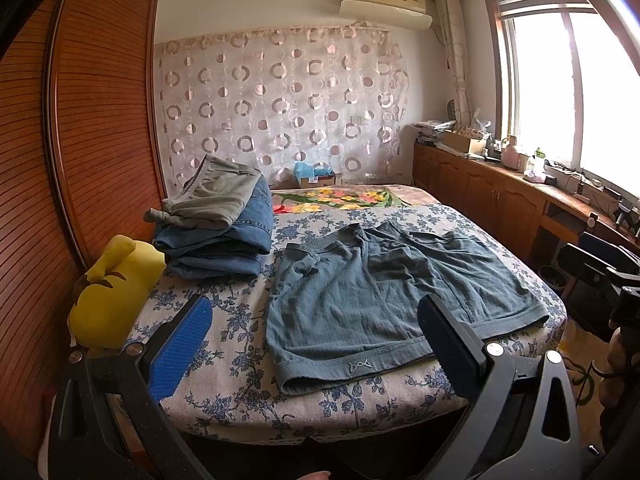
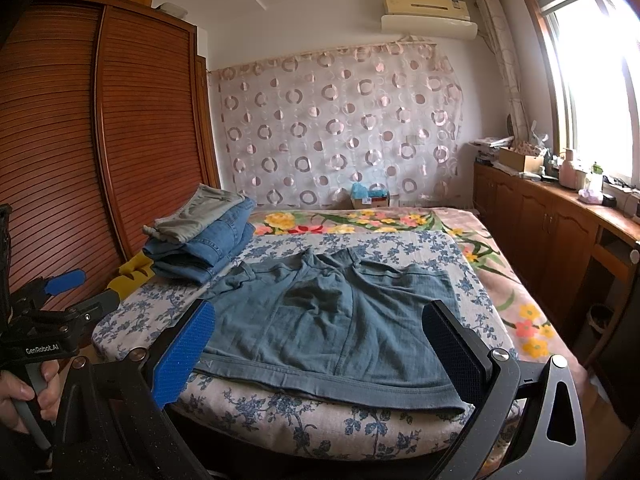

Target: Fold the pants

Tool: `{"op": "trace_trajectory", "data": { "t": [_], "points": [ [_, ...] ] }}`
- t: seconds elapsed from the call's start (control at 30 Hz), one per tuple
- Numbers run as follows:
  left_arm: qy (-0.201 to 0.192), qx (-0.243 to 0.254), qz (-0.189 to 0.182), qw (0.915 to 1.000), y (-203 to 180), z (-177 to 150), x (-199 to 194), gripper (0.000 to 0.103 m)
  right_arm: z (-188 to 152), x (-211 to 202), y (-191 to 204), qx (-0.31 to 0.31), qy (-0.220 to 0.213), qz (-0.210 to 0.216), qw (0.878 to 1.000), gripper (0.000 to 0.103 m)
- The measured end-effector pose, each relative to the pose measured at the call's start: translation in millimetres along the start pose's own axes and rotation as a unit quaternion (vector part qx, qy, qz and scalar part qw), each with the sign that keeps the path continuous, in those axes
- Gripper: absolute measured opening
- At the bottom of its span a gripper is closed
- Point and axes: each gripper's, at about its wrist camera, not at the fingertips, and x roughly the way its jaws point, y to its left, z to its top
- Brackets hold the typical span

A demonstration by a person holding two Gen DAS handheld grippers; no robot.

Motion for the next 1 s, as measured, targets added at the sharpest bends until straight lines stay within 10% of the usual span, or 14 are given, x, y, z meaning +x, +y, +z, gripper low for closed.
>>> {"op": "trace_trajectory", "data": {
  "t": [1.0],
  "points": [
    [-0.005,0.000,-0.002,1.0000,-4.3,11.4,-8.5,0.103,0.0,-1.4,-0.4,0.000,0.001,0.000,1.000,0.103]
  ]
}}
